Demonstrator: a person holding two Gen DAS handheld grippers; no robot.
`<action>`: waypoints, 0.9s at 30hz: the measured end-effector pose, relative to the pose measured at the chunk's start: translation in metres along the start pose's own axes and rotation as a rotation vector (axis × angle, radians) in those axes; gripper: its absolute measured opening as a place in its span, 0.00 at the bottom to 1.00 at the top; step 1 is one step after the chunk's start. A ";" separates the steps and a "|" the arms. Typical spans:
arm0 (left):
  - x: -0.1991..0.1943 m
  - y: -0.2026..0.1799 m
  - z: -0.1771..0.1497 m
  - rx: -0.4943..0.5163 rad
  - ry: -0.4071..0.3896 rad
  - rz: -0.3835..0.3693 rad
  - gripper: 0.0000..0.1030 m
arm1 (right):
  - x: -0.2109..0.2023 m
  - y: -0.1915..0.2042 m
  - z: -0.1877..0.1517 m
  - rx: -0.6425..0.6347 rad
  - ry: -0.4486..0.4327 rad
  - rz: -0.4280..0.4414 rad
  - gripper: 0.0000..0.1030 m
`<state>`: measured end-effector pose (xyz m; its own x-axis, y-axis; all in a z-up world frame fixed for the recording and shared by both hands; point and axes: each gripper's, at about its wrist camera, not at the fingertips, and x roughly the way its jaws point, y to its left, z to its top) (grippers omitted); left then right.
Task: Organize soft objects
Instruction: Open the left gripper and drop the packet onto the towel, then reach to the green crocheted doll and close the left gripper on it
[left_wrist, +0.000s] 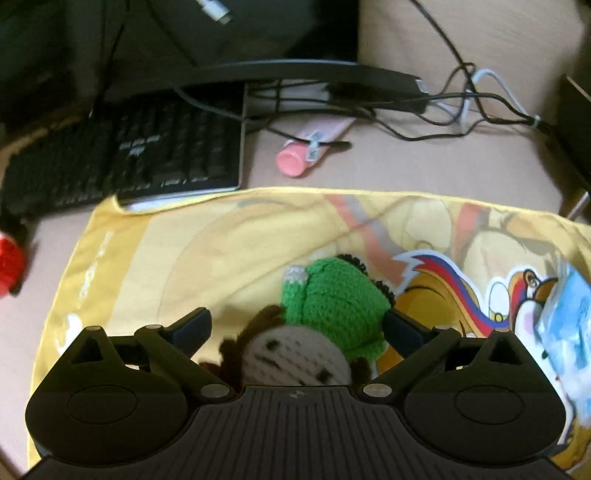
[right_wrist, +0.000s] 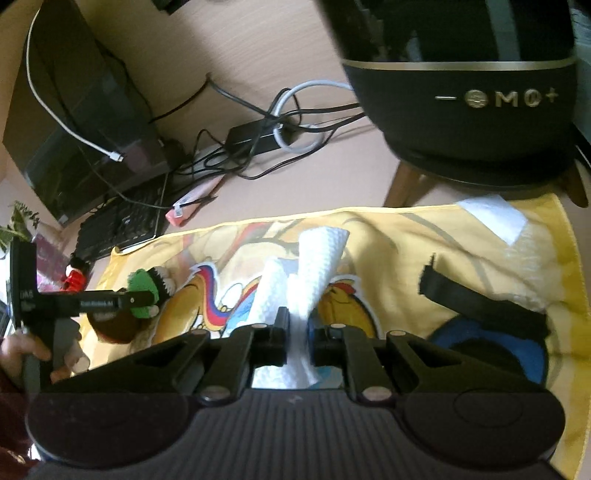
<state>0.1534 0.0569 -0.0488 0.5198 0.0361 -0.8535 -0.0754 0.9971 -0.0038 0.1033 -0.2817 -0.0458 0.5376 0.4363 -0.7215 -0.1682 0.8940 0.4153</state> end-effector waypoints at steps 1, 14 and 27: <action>-0.001 -0.002 -0.001 0.008 -0.007 -0.010 0.95 | -0.001 -0.001 -0.001 0.005 -0.002 -0.003 0.11; -0.038 -0.020 -0.016 0.026 -0.096 -0.252 0.50 | -0.014 0.026 0.018 -0.091 -0.059 -0.015 0.11; -0.012 -0.032 -0.024 0.078 -0.043 -0.190 0.51 | -0.020 0.076 -0.001 -0.187 -0.023 -0.009 0.11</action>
<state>0.1295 0.0233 -0.0511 0.5545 -0.1523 -0.8181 0.0931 0.9883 -0.1209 0.0784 -0.2219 -0.0002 0.5583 0.4275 -0.7110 -0.3124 0.9023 0.2971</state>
